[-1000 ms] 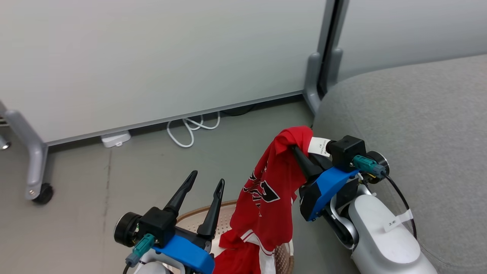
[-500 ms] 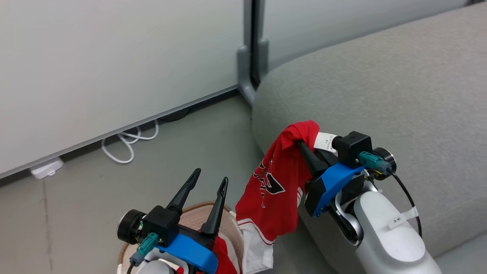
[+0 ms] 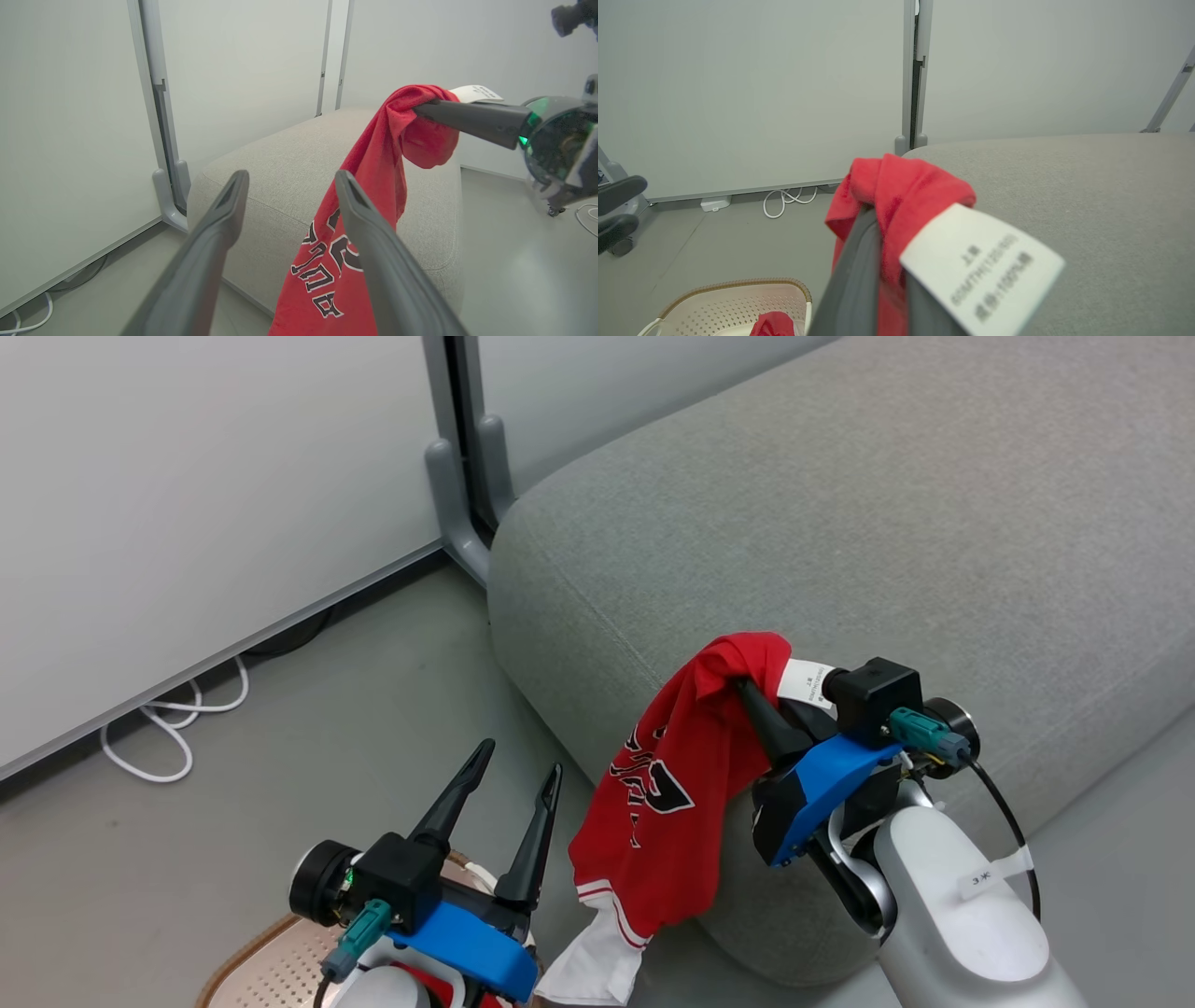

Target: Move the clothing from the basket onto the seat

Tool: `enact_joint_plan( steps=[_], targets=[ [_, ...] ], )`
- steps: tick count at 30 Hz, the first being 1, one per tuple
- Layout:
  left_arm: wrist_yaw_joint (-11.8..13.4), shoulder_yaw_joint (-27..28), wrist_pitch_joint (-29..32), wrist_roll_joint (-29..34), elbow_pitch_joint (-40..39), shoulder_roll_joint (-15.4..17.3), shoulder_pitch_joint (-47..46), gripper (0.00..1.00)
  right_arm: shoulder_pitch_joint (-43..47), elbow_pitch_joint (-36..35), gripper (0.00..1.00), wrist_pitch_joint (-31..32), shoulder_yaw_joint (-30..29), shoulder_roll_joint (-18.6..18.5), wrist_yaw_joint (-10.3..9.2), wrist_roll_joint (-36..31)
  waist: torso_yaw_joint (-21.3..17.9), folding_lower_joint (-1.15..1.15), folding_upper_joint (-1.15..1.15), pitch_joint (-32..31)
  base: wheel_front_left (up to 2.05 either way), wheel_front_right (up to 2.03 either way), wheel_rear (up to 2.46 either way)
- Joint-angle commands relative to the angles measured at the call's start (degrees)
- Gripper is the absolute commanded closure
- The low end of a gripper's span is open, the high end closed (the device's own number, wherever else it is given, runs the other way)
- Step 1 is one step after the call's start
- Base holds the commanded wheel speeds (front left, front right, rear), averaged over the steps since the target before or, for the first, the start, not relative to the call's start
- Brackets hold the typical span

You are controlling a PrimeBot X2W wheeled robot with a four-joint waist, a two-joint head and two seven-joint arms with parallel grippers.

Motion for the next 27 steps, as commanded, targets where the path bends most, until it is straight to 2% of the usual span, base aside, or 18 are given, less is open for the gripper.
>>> enact_joint_plan(
  steps=[1,10,18,22,27],
  targets=[
    [-0.4,0.3,-0.2,0.1,0.1,0.2,-0.7,0.0,0.4,-0.3,1.0,-0.1,0.0,-0.1,0.03,-0.2,-0.8,0.0,-0.01,0.3,0.0,0.0,0.0],
    [-0.3,-1.6,-0.2,-0.4,0.6,0.7,-1.7,0.0,1.6,-1.0,1.0,-0.4,-1.2,-0.1,0.03,-0.3,-1.1,0.0,-0.01,1.0,0.0,0.0,0.0],
    [-0.3,-2.6,-0.2,-0.5,0.4,1.3,-3.1,0.0,0.1,-1.5,1.0,0.0,-3.3,-0.1,0.03,0.7,0.2,0.0,-0.01,2.6,0.0,0.0,0.0],
    [-0.3,-3.0,-0.2,0.2,-0.1,2.3,-4.6,0.0,-5.4,-1.7,1.0,1.8,-6.1,-2.7,0.02,-0.6,1.3,0.0,-0.01,5.5,0.0,0.0,0.0],
    [-0.3,-3.4,-0.2,0.8,-1.1,4.0,-7.2,0.0,-16.1,-1.7,1.0,4.2,-9.7,-6.9,0.02,1.3,3.1,0.0,-0.01,10.6,0.0,0.0,0.0]
  ],
)
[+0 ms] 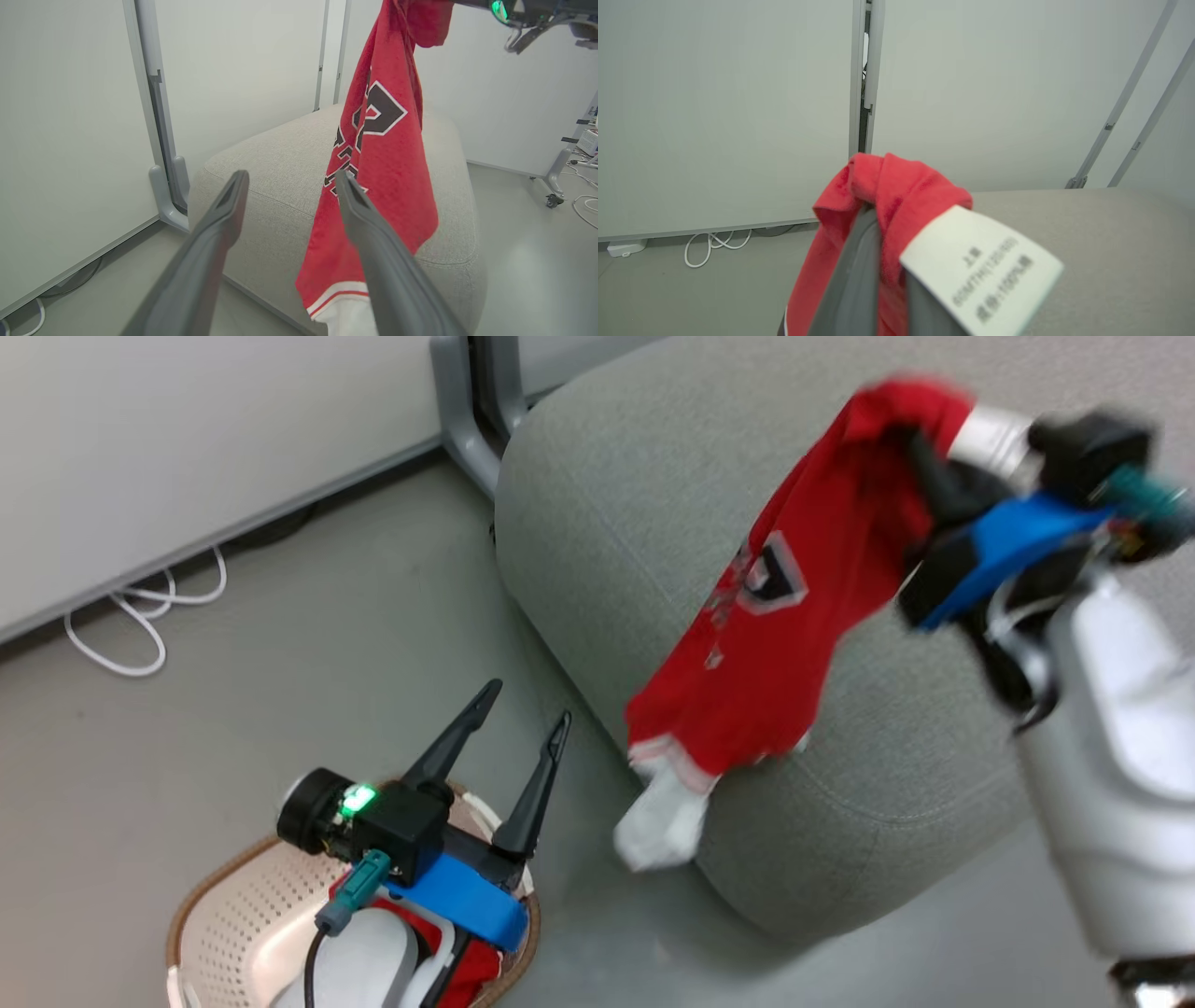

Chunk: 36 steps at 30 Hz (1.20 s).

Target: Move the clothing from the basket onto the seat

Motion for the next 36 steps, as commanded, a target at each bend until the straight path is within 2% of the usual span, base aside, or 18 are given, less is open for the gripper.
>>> enact_joint_plan(
  steps=[1,6,9,11,16,19,26,36],
  targets=[
    [-0.1,-0.2,-0.2,0.3,-0.3,0.8,-1.6,0.0,-2.9,0.0,1.0,0.3,-1.1,-1.3,0.01,1.0,1.7,-0.01,0.0,3.6,0.0,0.0,0.0],
    [-0.1,-0.7,-0.2,1.2,-1.4,2.8,-5.2,0.0,-13.9,1.9,1.0,2.2,-6.2,-8.3,0.01,3.0,4.2,-0.01,0.0,10.4,0.0,0.0,0.0],
    [-0.1,-1.3,-0.2,1.6,-2.3,3.7,-7.6,0.0,-19.3,2.6,1.0,1.8,-11.4,-11.9,0.01,4.8,6.0,-0.01,0.0,14.3,0.0,0.0,0.0],
    [-0.1,-1.5,-0.2,1.8,-3.1,3.9,-9.1,0.0,-21.8,3.1,1.0,1.5,-15.3,-14.9,0.0,4.6,7.4,-0.01,0.0,16.6,0.0,0.0,0.0],
    [-0.1,-0.8,-0.2,2.6,-4.9,4.5,-11.9,0.0,-24.7,3.4,1.0,-1.4,-23.8,-19.2,0.02,3.8,10.0,-0.01,0.0,22.1,0.0,0.0,0.0],
    [0.3,-0.2,-0.1,2.6,-5.9,5.0,-13.0,0.0,-22.9,4.9,1.0,-2.8,-26.4,-20.1,0.02,3.2,11.1,-0.01,0.0,24.8,0.0,0.0,0.0],
    [0.9,0.4,-0.1,3.3,-7.8,6.1,-14.6,0.0,-17.3,13.0,1.0,-5.7,-29.5,-17.6,0.02,3.4,13.3,-0.01,0.0,28.7,0.0,0.0,0.0],
    [1.1,-0.5,-0.1,3.0,-7.5,6.1,-13.6,0.0,-13.1,25.0,1.0,-10.0,-29.9,-16.3,0.01,3.1,15.1,-0.01,0.0,28.1,0.0,0.0,0.0]
  ],
)
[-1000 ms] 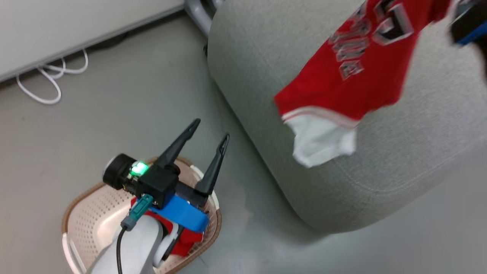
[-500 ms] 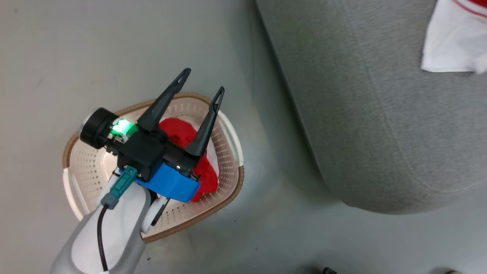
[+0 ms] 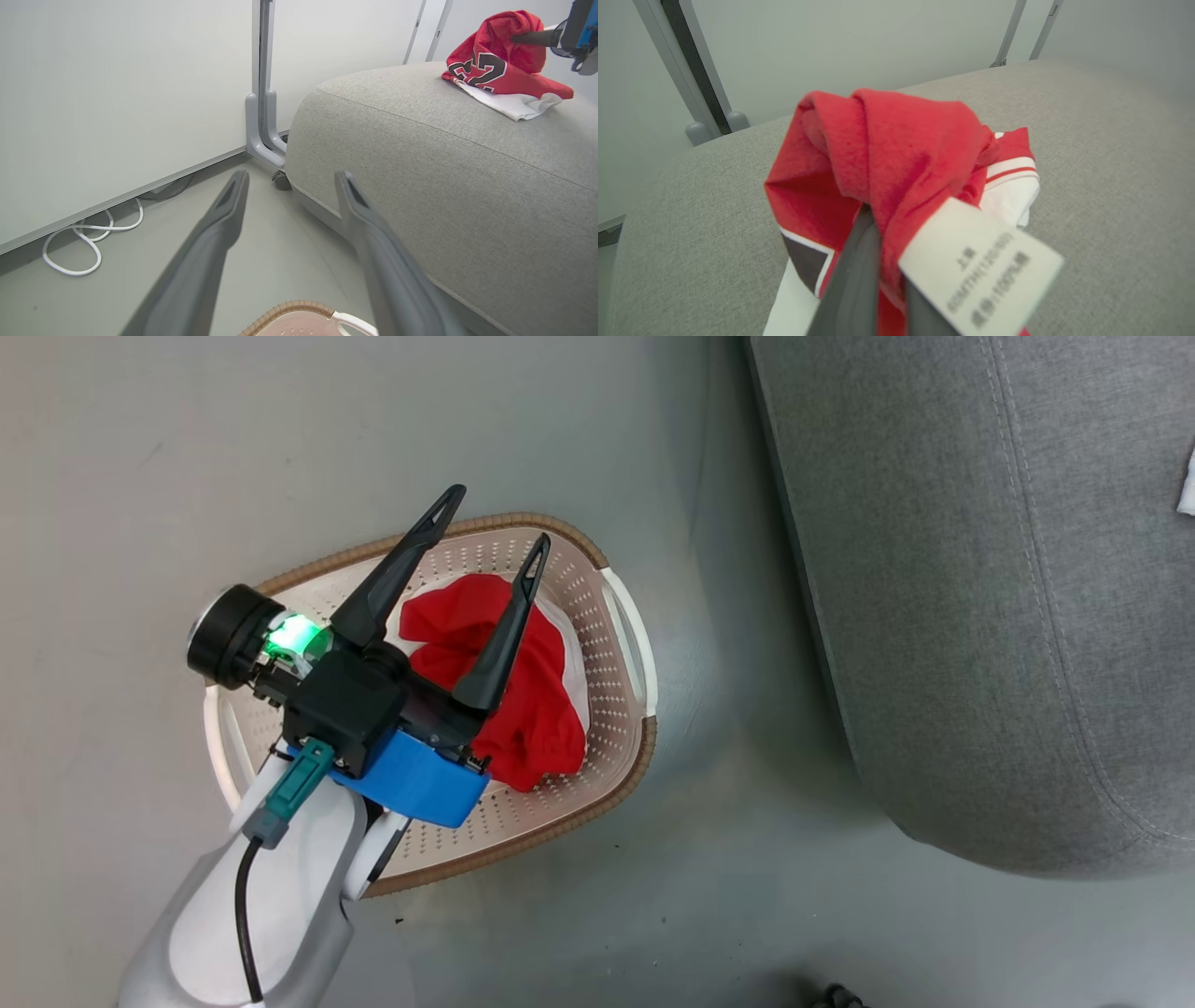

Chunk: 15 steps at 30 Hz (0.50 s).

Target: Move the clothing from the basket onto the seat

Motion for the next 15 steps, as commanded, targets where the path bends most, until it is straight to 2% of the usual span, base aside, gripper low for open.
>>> enact_joint_plan(
  steps=[1,2,3,4,5,12,15],
  targets=[
    [0.3,0.2,-0.1,-0.2,0.2,0.1,0.4,0.0,0.2,0.8,1.0,-0.7,0.3,-0.2,0.01,0.1,0.0,-0.01,0.0,-0.3,0.0,0.0,0.0],
    [0.4,0.2,-0.1,-0.3,0.3,0.0,0.4,0.0,0.0,1.3,1.0,-1.0,0.5,-0.2,0.01,0.2,-0.1,-0.01,0.0,-0.6,0.0,0.0,0.0],
    [0.5,0.3,-0.1,-0.4,0.4,0.0,0.5,0.0,-0.2,1.7,0.91,-1.2,0.8,-0.4,0.01,0.3,-0.2,-0.01,0.0,-0.7,0.0,0.0,0.0],
    [0.5,0.3,-0.1,-0.5,0.6,-0.1,0.5,0.0,-0.4,2.2,0.5,-1.4,1.2,-0.5,0.01,0.1,-0.3,-0.01,0.0,-1.0,0.0,0.0,0.0],
    [0.5,0.3,-0.1,-0.6,0.8,-0.2,0.6,0.0,-0.5,2.7,0.0,-1.4,1.7,-0.5,0.01,-0.1,-0.5,-0.01,0.0,-1.3,0.0,0.0,0.0],
    [0.2,0.1,-0.1,-1.7,1.7,-1.4,1.4,0.0,0.2,4.1,0.0,-1.8,5.4,0.0,0.01,-0.9,-0.7,-0.01,0.0,-4.7,0.0,0.0,0.0],
    [0.1,0.3,-0.1,-2.6,2.9,-2.8,3.2,0.0,2.6,4.3,0.0,-2.2,7.5,-0.5,0.01,-2.0,-0.2,-0.01,0.0,-8.4,0.0,0.0,0.0]
  ],
)
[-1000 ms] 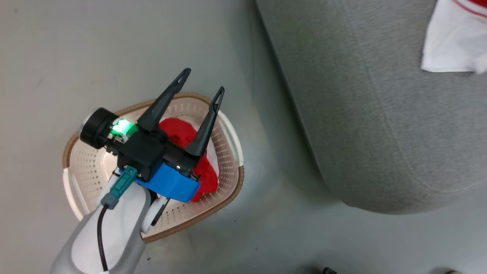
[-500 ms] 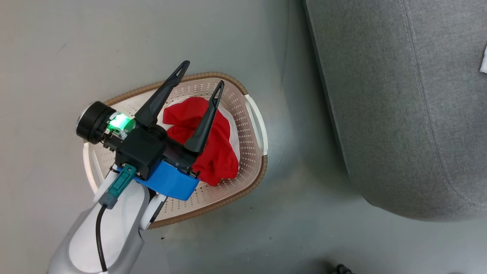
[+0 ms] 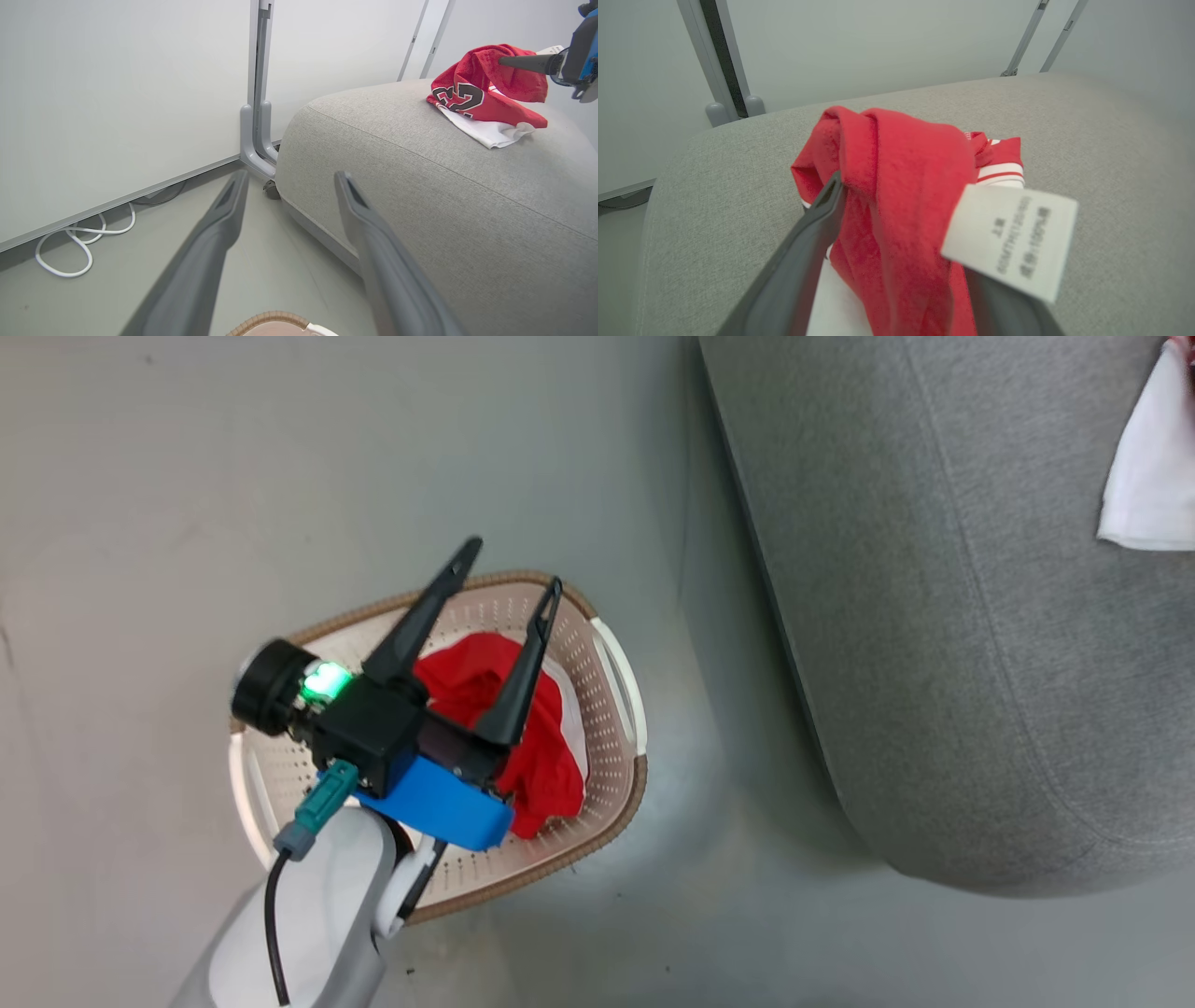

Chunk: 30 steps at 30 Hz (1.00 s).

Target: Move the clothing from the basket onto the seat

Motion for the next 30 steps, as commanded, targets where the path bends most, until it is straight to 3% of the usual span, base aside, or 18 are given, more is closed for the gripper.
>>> enact_joint_plan(
  steps=[1,8,14,30],
  targets=[
    [-0.3,0.4,-0.1,-0.1,0.3,-0.1,0.7,0.0,1.2,0.2,0.0,-0.3,0.3,-0.3,0.01,-0.3,0.6,-0.01,0.0,-3.2,0.0,0.0,0.0],
    [-0.2,3.9,-0.1,-1.5,2.6,-3.3,7.0,0.0,8.6,-2.1,0.0,-0.6,3.6,-1.0,0.01,-2.9,3.0,-0.01,0.0,-13.7,0.0,0.0,0.0],
    [-0.4,8.4,-0.1,-2.0,4.2,-5.5,13.3,0.0,16.6,-7.7,0.0,0.4,4.6,1.2,0.01,-4.3,4.9,-0.01,0.0,-21.2,0.0,0.0,0.0],
    [-1.1,16.9,-0.2,-0.4,6.7,-7.9,21.3,0.0,42.1,-40.5,0.0,7.4,6.1,12.2,0.01,-6.4,12.3,-0.01,0.0,-31.3,0.0,0.0,0.0]
  ],
)
